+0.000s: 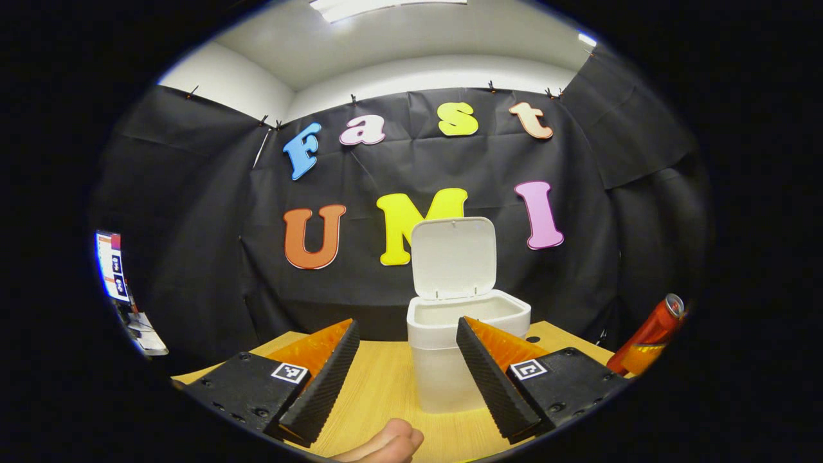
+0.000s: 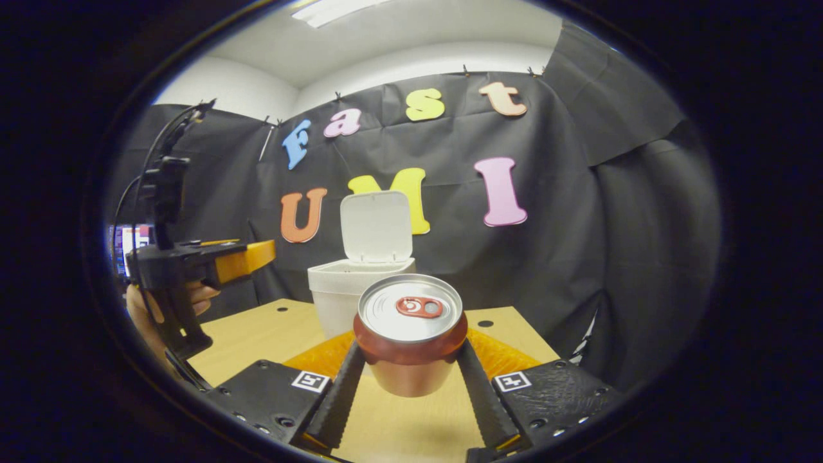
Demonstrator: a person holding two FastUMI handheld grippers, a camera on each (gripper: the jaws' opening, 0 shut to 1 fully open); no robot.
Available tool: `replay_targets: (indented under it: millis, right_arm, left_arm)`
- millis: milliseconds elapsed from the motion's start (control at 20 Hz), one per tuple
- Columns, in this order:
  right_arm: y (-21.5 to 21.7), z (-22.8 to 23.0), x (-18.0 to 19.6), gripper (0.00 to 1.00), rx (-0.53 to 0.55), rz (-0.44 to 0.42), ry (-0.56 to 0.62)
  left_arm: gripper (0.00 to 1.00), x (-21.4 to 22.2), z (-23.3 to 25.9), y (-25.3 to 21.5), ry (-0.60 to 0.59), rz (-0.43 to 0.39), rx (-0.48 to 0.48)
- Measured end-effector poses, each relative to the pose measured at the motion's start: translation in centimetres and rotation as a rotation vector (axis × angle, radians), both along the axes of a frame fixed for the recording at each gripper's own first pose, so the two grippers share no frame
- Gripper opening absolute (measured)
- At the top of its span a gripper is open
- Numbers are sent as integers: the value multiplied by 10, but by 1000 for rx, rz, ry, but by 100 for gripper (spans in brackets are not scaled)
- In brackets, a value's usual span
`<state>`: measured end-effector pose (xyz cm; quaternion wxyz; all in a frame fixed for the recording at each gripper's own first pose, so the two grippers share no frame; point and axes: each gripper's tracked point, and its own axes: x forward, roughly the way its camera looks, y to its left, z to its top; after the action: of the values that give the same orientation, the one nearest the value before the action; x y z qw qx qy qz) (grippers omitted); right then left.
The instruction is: Press the lid of the desktop garbage bin to open it, pick up the crumpled paper on the desktop and throw it into the bin, then pick up the pop can on the desktop and drop it into the bin, and finally close the garbage bin lid.
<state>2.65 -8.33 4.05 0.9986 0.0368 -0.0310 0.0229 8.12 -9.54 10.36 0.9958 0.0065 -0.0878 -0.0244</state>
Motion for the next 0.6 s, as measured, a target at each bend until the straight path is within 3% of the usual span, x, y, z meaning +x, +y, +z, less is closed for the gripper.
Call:
replay_targets:
  millis: [400,600]
  right_arm:
    - [21,1,-12,78,-64,-50,3]
    - [33,30,-5,77,-151,-73,-18]
  left_arm:
    - [98,-36,-41,24,18,-28,3]
    - [98,-43,-63,31,38,-48,-3]
